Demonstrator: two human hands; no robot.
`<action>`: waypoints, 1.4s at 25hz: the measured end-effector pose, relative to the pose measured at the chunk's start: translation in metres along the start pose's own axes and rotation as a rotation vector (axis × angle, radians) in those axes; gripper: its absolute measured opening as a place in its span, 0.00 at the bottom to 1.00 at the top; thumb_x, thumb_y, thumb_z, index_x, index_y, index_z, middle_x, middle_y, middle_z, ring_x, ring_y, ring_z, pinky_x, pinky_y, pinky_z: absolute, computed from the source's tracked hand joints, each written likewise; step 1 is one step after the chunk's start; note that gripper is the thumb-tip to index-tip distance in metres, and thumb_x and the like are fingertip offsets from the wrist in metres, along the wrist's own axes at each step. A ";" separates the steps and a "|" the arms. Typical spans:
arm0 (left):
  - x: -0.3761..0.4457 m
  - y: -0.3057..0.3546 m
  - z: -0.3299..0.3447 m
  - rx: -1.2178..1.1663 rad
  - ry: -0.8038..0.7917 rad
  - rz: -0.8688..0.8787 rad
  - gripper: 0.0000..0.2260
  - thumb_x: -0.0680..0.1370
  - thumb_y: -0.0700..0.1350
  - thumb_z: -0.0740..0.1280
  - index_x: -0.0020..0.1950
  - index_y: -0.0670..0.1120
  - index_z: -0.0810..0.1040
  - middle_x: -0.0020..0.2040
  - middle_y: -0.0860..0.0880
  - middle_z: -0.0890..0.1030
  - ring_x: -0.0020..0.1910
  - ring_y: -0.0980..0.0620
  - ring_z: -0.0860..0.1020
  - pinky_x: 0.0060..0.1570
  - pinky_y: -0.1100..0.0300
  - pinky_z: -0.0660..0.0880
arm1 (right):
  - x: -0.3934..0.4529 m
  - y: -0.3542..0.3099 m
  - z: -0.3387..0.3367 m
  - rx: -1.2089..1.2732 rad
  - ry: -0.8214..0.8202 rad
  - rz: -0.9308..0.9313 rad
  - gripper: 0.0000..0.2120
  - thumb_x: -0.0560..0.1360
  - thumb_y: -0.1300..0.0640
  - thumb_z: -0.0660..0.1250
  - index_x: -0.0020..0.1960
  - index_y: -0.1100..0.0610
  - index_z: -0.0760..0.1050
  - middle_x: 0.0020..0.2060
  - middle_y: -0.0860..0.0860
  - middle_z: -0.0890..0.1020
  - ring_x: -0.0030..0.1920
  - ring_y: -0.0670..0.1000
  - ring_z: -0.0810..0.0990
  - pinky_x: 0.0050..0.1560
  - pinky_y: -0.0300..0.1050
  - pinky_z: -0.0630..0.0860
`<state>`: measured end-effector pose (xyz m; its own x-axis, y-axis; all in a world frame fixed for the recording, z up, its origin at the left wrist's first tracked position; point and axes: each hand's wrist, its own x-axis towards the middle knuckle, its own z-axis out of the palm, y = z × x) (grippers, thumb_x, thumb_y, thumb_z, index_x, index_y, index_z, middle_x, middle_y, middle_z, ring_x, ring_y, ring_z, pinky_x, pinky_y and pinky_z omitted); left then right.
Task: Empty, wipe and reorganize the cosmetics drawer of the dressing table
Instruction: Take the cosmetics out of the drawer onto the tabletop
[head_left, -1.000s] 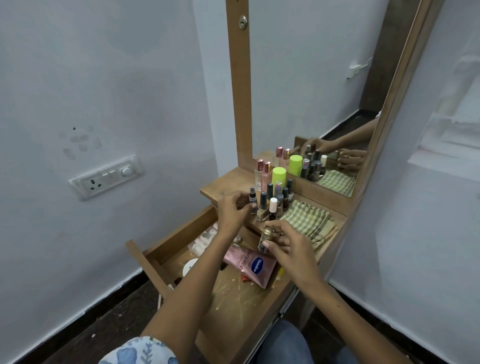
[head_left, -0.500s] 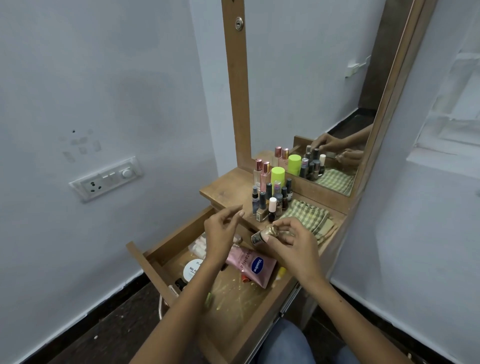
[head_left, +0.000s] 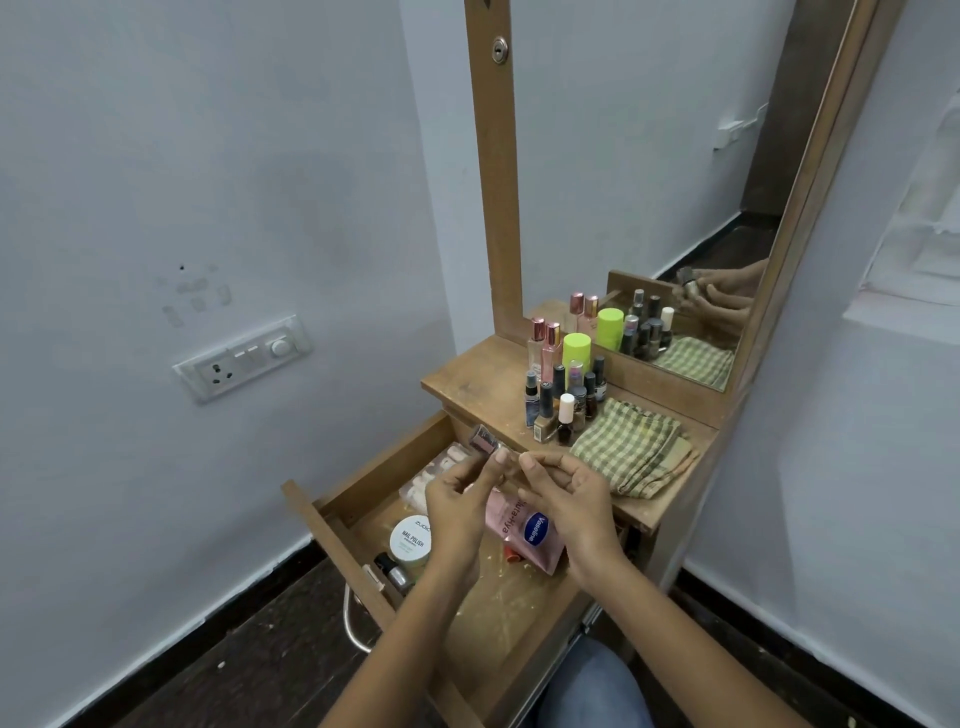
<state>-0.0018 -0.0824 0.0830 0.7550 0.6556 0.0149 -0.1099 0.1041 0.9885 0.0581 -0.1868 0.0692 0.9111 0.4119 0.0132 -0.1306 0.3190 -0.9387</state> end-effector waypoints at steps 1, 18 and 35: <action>0.011 0.001 -0.003 0.034 0.029 0.023 0.12 0.69 0.50 0.73 0.49 0.46 0.84 0.45 0.50 0.86 0.46 0.50 0.84 0.46 0.53 0.80 | 0.001 0.004 -0.003 -0.131 -0.018 -0.052 0.09 0.74 0.56 0.69 0.51 0.60 0.79 0.46 0.55 0.85 0.47 0.51 0.85 0.45 0.46 0.82; 0.121 -0.026 0.034 0.502 -0.087 0.262 0.12 0.72 0.37 0.72 0.54 0.44 0.82 0.49 0.51 0.84 0.50 0.57 0.82 0.55 0.53 0.79 | -0.009 0.063 -0.027 -1.268 -0.223 -0.420 0.15 0.80 0.44 0.56 0.59 0.50 0.74 0.56 0.43 0.77 0.52 0.41 0.77 0.40 0.27 0.64; 0.036 -0.023 -0.116 0.942 -0.268 0.278 0.08 0.73 0.43 0.72 0.51 0.49 0.83 0.46 0.56 0.84 0.45 0.65 0.80 0.45 0.70 0.75 | -0.020 0.052 0.018 -1.482 -0.551 -0.445 0.12 0.78 0.57 0.63 0.61 0.55 0.74 0.60 0.51 0.77 0.55 0.51 0.78 0.47 0.39 0.70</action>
<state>-0.0465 0.0256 0.0429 0.9130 0.3655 0.1812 0.1628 -0.7337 0.6597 0.0261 -0.1631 0.0268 0.4891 0.8565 0.1652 0.8491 -0.4242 -0.3147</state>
